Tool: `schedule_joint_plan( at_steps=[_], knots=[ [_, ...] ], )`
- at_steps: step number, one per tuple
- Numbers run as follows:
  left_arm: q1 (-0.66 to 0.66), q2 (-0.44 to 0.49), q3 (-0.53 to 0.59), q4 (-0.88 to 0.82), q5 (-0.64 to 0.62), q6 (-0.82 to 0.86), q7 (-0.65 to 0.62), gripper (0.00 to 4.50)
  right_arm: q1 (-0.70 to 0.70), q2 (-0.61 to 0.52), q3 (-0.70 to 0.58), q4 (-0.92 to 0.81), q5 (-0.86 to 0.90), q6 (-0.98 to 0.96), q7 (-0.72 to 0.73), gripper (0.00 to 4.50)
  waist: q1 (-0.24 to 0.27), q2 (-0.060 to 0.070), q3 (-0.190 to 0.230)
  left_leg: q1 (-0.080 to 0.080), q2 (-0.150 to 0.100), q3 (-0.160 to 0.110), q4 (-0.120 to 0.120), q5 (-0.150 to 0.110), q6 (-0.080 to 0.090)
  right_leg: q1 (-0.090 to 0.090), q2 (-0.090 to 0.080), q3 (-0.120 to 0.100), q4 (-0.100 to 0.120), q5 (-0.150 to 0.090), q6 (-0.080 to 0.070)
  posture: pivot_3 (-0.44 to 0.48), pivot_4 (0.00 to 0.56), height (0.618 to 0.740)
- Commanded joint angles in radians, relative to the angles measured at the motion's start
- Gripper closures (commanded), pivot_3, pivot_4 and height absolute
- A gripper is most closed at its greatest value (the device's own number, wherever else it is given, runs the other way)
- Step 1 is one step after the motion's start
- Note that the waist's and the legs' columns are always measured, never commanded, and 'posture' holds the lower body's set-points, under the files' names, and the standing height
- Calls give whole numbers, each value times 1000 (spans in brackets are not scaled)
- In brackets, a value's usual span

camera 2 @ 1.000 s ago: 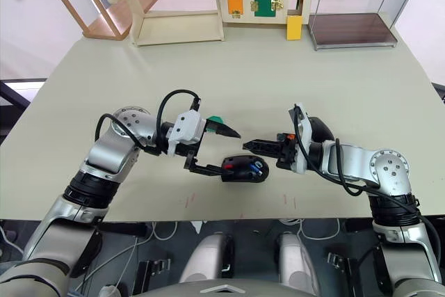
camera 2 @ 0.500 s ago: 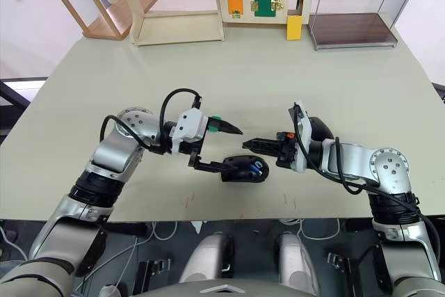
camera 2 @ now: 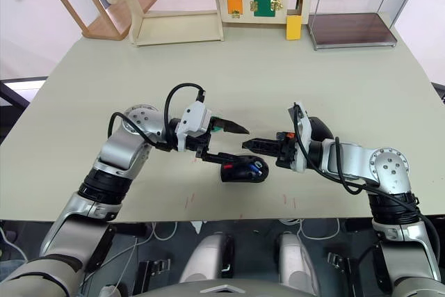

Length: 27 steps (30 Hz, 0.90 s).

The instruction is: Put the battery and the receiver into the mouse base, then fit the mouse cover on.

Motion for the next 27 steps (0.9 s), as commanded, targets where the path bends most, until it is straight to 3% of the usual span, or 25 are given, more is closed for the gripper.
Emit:
schedule_joint_plan(
  at_steps=[1, 21, 24, 26, 27],
  knots=[
    [-24, -3, 21, -26, -5, -8, 10, 1935, -5, 3, -23, -30, 27, -1, 10, 4500, 0, 0, 0, 0, 0, 0, 0, 0, 0, 0, 0, 0, 0, 0, 0, 0, 150, 740],
    [-21, -1, 24, -48, -19, 18, -9, 1935, -7, 27, -32, -20, 27, -3, -16, 4500, 0, 0, 0, 0, 0, 0, 0, 0, 0, 0, 0, 0, 0, 0, 0, 0, 150, 740],
    [-20, 2, 26, -49, -18, 21, -11, 3234, -7, 23, -32, -12, 27, 0, -17, 4500, 0, 0, 0, 0, 0, 0, 0, 0, 0, 0, 0, 0, 0, 0, 0, 0, 150, 740],
    [-19, 4, 24, -49, -15, 20, -12, 3467, -7, 21, -32, -8, 27, 2, -17, 4500, 0, 0, 0, 0, 0, 0, 0, 0, 0, 0, 0, 0, 0, 0, 0, 0, 150, 740],
    [-19, 4, 24, -49, -14, 21, -12, 3791, -7, 21, -32, -8, 27, 3, -16, 4500, 0, 0, 0, 0, 0, 0, 0, 0, 0, 0, 0, 0, 0, 0, 0, 0, 150, 740]
  ],
)
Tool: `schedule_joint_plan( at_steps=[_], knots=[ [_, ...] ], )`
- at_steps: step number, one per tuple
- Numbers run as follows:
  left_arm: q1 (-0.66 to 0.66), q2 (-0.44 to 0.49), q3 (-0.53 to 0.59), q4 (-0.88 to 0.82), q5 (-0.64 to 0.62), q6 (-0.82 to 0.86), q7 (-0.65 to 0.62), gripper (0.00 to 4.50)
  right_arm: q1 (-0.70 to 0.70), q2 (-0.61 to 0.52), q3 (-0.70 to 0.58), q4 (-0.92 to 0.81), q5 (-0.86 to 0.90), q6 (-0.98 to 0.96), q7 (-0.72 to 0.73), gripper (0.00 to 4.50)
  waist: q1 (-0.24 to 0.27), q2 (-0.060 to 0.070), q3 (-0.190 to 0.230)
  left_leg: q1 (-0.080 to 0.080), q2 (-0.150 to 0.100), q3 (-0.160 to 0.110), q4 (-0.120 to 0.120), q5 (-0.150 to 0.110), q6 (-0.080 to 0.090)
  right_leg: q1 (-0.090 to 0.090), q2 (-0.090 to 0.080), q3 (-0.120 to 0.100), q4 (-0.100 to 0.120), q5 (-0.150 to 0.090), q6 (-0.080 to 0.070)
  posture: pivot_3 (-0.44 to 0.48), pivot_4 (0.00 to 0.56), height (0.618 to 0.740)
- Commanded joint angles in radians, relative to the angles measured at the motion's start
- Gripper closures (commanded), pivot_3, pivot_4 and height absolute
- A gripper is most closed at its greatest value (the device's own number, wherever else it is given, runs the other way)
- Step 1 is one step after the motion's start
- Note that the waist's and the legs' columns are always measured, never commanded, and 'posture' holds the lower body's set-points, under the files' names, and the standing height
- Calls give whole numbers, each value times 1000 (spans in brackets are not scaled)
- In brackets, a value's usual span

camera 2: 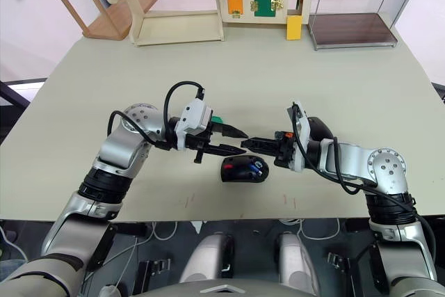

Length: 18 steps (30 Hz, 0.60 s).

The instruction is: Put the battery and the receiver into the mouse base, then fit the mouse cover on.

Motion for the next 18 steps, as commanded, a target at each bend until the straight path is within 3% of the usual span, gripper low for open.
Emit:
schedule_joint_plan(
  at_steps=[1, 3, 18],
  knots=[
    [-14, 6, 16, -45, -13, -3, -2, 4168, -8, 0, -23, -11, 27, 6, 7, 4500, 0, 0, 0, 0, 0, 0, 0, 0, 0, 0, 0, 0, 0, 0, 0, 0, 150, 740],
    [-14, 6, 16, -45, -12, -4, 0, 4495, -9, 1, -22, -10, 27, 7, 6, 4500, 0, 0, 0, 0, 0, 0, 0, 0, 0, 0, 0, 0, 0, 0, 0, 0, 150, 740],
    [-12, 1, 8, -36, 11, -36, 7, 4497, -4, 3, -25, -14, 27, 3, -3, 4500, 0, 0, 0, 0, 0, 0, 0, 0, 0, 0, 0, 0, 0, 0, 0, 0, 150, 740]
  ],
)
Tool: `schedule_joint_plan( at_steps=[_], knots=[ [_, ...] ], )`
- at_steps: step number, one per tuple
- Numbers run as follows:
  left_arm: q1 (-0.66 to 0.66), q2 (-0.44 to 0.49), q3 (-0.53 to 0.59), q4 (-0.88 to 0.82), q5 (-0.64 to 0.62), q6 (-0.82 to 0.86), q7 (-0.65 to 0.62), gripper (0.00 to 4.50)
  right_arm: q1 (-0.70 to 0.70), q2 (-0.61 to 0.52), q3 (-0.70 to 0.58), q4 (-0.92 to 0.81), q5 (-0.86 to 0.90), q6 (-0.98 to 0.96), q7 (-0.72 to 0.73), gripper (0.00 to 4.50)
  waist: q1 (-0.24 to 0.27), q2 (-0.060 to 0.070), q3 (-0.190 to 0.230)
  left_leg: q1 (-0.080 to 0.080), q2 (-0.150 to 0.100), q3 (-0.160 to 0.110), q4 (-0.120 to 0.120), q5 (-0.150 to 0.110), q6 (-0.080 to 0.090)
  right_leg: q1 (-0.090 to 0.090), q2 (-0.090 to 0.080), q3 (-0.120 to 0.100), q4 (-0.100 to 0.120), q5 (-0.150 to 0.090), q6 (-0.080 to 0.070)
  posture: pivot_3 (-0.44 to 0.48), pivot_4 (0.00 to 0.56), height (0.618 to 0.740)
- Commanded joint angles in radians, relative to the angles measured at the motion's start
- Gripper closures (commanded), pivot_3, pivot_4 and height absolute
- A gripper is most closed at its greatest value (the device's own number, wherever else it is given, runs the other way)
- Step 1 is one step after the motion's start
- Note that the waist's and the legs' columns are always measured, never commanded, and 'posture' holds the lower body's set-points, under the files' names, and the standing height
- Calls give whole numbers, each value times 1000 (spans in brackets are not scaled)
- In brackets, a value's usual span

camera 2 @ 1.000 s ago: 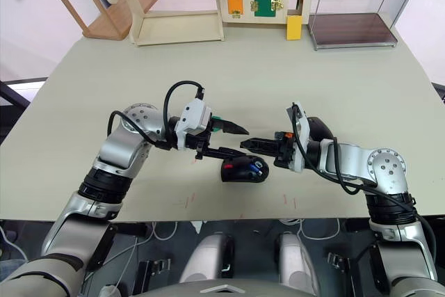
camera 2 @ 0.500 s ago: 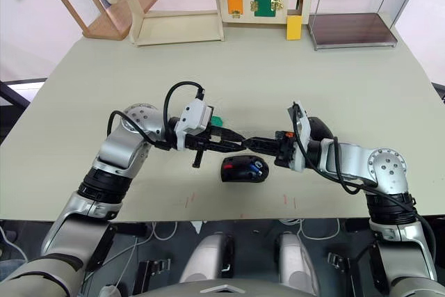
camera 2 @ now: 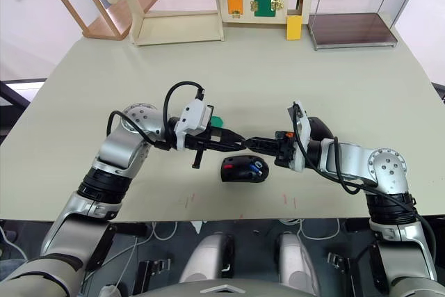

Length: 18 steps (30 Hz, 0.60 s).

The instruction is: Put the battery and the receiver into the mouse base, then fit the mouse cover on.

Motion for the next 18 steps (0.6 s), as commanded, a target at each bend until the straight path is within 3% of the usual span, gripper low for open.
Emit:
schedule_joint_plan(
  at_steps=[1, 18],
  knots=[
    [-12, 0, 8, -34, 4, -26, 5, 4497, -5, 4, -24, -14, 26, 0, -2, 4500, 0, 0, 0, 0, 0, 0, 0, 0, 0, 0, 0, 0, 0, 0, 0, 0, 150, 740],
    [-10, 0, 8, -16, 14, -43, 3, 4497, -23, -14, -28, 4, 26, 14, 13, 4500, 0, 0, 0, 0, 0, 0, 0, 0, 0, 0, 0, 0, 0, 0, 0, 0, 150, 740]
  ],
)
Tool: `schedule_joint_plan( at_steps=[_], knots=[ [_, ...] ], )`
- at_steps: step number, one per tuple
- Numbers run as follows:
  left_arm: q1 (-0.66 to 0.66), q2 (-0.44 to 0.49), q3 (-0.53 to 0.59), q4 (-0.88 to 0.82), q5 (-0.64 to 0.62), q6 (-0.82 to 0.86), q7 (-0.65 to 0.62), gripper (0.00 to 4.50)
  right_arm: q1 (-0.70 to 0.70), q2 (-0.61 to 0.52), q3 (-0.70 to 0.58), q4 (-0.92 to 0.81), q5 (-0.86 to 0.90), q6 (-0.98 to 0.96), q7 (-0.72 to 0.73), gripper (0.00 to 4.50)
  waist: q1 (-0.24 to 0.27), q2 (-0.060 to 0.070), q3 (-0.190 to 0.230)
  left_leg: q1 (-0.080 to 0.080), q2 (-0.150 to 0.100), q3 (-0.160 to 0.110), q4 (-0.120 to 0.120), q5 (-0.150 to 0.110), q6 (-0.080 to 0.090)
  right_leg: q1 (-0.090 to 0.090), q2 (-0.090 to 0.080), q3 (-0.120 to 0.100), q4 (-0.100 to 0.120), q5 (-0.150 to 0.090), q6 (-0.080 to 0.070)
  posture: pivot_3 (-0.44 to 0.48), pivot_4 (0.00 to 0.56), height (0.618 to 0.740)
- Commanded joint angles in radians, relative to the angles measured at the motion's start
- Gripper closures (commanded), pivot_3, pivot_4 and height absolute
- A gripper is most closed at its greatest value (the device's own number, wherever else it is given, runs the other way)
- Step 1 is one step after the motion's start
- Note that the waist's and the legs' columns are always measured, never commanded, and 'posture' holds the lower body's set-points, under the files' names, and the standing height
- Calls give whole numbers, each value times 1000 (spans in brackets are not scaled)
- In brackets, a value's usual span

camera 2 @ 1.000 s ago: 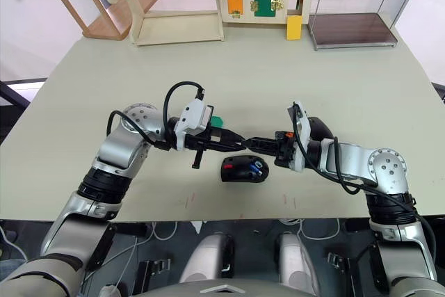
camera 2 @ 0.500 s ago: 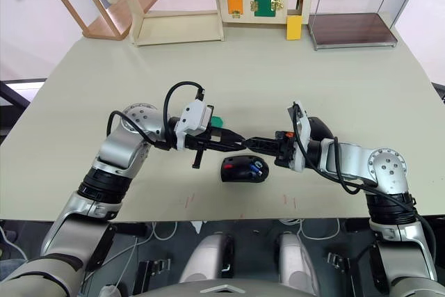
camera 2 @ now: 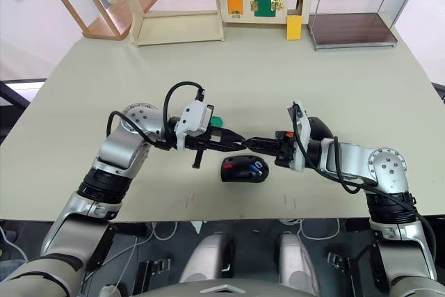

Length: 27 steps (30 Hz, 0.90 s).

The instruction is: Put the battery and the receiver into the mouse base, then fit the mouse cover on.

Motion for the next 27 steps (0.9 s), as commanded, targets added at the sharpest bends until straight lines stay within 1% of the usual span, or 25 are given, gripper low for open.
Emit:
schedule_joint_plan(
  at_steps=[1, 2, 3, 5, 6, 14, 27],
  knots=[
    [-9, 0, 9, -18, 0, -15, 4, 4497, -17, -14, -28, -8, 26, 5, 16, 4154, 0, 0, 0, 0, 0, 0, 0, 0, 0, 0, 0, 0, 0, 0, 0, 0, 150, 740],
    [-9, -1, 8, -17, 0, -15, 4, 4497, -19, -16, -28, -9, 26, 6, 18, 3780, 0, 0, 0, 0, 0, 0, 0, 0, 0, 0, 0, 0, 0, 0, 0, 0, 150, 740],
    [-10, -1, 8, -17, 0, -16, 5, 4497, -20, -17, -28, -9, 26, 7, 19, 3519, 0, 0, 0, 0, 0, 0, 0, 0, 0, 0, 0, 0, 0, 0, 0, 0, 150, 740],
    [-9, -1, 8, -19, -1, -14, 5, 4497, -21, -17, -27, -10, 26, 6, 21, 2604, 0, 0, 0, 0, 0, 0, 0, 0, 0, 0, 0, 0, 0, 0, 0, 0, 150, 740],
    [-7, 0, 9, -21, -1, -13, 5, 4497, -21, -19, -26, -11, 26, 6, 21, 2240, 0, 0, 0, 0, 0, 0, 0, 0, 0, 0, 0, 0, 0, 0, 0, 0, 150, 740],
    [-9, 3, 9, -19, 1, -14, 6, 4497, -20, -33, -32, 4, 26, 8, 19, 2240, 0, 0, 0, 0, 0, 0, 0, 0, 0, 0, 0, 0, 0, 0, 0, 0, 150, 740],
    [-6, 7, 7, -18, 2, -13, 2, 4497, -32, -59, -30, 4, 26, 19, 61, 2240, 0, 0, 0, 0, 0, 0, 0, 0, 0, 0, 0, 0, 0, 0, 0, 0, 150, 740]
  ],
)
